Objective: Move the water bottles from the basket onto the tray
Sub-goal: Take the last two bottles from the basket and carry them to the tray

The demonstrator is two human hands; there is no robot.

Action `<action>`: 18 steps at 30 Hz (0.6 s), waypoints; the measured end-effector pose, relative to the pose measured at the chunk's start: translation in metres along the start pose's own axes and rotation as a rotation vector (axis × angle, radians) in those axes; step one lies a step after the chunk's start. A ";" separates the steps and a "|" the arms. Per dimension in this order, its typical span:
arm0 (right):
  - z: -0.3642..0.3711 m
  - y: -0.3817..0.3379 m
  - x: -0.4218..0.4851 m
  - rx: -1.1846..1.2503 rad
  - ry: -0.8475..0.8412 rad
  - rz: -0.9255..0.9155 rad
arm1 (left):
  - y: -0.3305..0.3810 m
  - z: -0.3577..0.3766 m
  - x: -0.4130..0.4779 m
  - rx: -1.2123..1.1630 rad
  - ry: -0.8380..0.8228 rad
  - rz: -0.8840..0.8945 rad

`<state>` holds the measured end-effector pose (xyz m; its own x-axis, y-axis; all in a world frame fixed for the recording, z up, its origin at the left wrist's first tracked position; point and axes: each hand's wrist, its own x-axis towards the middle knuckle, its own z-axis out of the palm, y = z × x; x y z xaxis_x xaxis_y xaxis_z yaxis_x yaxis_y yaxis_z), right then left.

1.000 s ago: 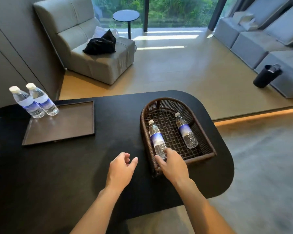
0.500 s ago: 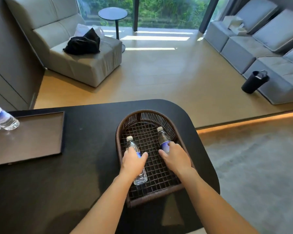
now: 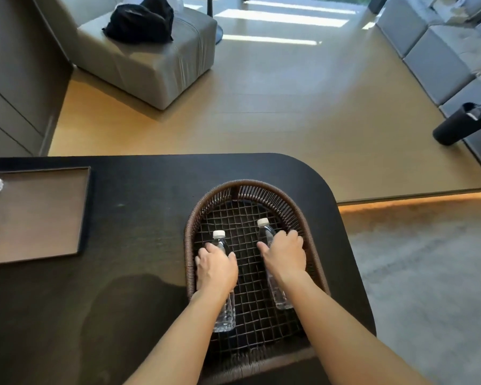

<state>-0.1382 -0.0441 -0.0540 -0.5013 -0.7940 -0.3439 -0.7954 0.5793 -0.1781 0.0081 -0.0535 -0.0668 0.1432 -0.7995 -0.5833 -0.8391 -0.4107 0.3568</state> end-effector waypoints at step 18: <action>0.003 0.002 0.034 0.342 -0.336 0.073 | 0.007 -0.017 0.017 -0.066 -0.175 0.024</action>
<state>-0.1560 -0.0691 -0.0689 -0.3691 -0.6780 -0.6357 -0.5764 0.7036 -0.4157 0.0138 -0.0773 -0.0624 0.0254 -0.7229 -0.6904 -0.8042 -0.4250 0.4154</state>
